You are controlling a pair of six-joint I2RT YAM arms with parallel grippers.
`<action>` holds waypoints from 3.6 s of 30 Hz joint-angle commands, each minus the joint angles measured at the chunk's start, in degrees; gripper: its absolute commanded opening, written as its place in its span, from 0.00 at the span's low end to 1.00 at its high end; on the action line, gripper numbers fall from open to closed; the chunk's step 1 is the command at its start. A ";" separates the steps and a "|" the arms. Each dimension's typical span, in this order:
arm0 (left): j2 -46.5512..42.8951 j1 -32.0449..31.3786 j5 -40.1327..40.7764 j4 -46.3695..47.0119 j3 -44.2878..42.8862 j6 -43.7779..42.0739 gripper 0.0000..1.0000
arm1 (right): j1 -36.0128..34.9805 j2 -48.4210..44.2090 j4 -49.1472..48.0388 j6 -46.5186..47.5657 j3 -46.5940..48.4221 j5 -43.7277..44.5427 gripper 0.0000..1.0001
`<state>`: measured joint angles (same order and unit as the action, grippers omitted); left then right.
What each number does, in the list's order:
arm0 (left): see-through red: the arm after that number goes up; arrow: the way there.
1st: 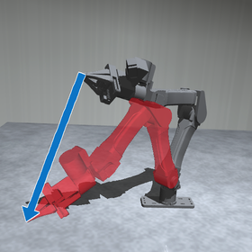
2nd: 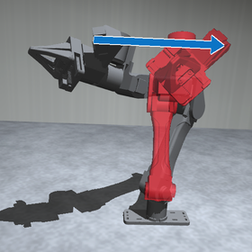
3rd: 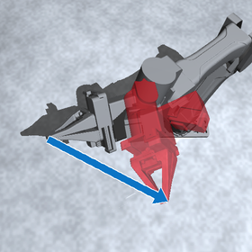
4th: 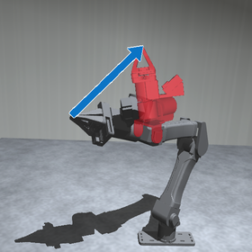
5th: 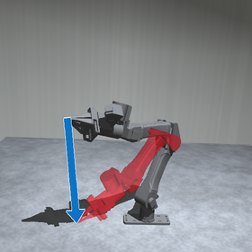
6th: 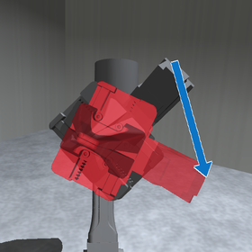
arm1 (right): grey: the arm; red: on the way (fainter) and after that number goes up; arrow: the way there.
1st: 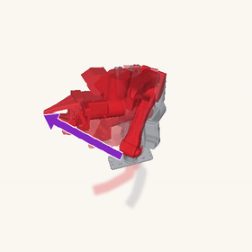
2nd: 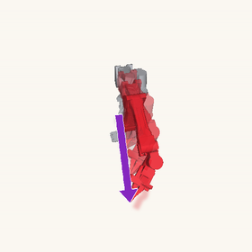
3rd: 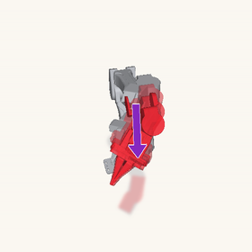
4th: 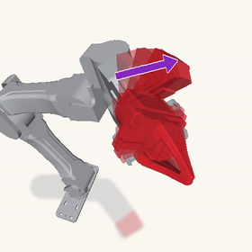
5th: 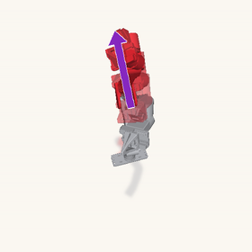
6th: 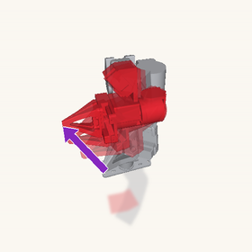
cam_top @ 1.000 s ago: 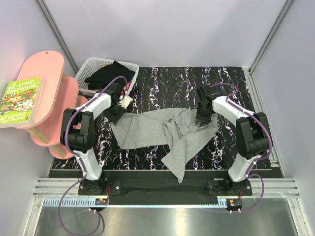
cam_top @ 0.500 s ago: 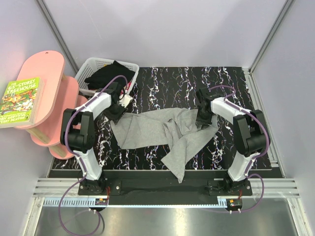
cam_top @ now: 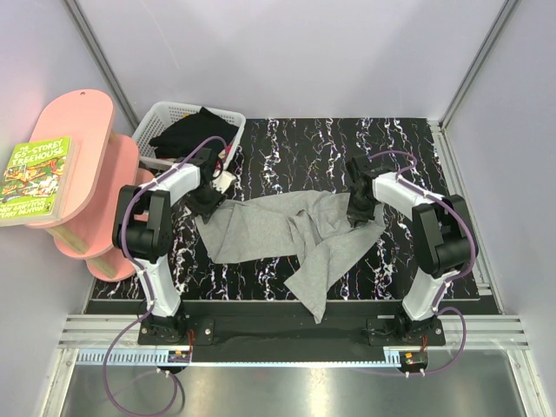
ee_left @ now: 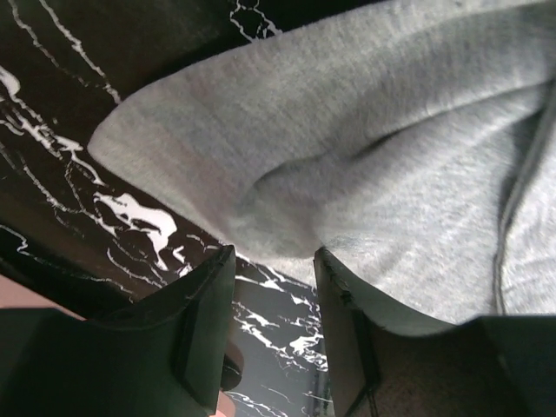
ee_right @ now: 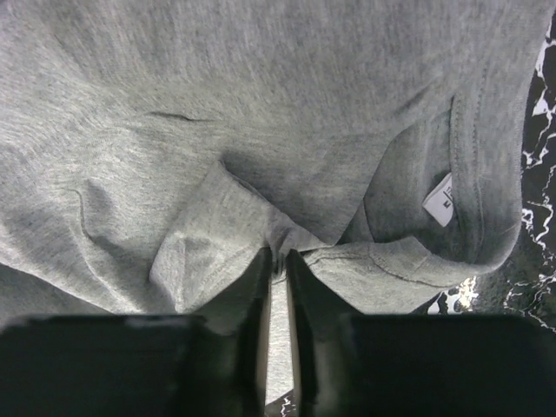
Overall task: Fold and stack the t-shirts
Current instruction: Flatten out the tshirt
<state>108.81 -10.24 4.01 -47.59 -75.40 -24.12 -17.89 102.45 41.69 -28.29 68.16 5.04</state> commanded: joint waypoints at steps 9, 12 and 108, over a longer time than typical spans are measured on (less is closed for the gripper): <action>3.51 0.04 2.49 2.24 -6.25 0.47 0.61 | -0.30 0.03 -2.84 0.52 0.57 -0.03 0.00; 5.09 0.04 3.02 2.77 -6.26 0.56 0.73 | -0.30 -0.15 -3.11 0.61 0.22 -0.29 0.00; 19.05 -10.67 -9.90 -13.67 -50.81 -6.90 0.00 | 20.60 -5.08 8.06 5.97 41.70 19.14 0.00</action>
<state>124.46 -18.33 -7.57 -61.98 -122.06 -28.86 0.27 97.43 54.94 -21.63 108.99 25.82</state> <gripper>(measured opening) 0.009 0.011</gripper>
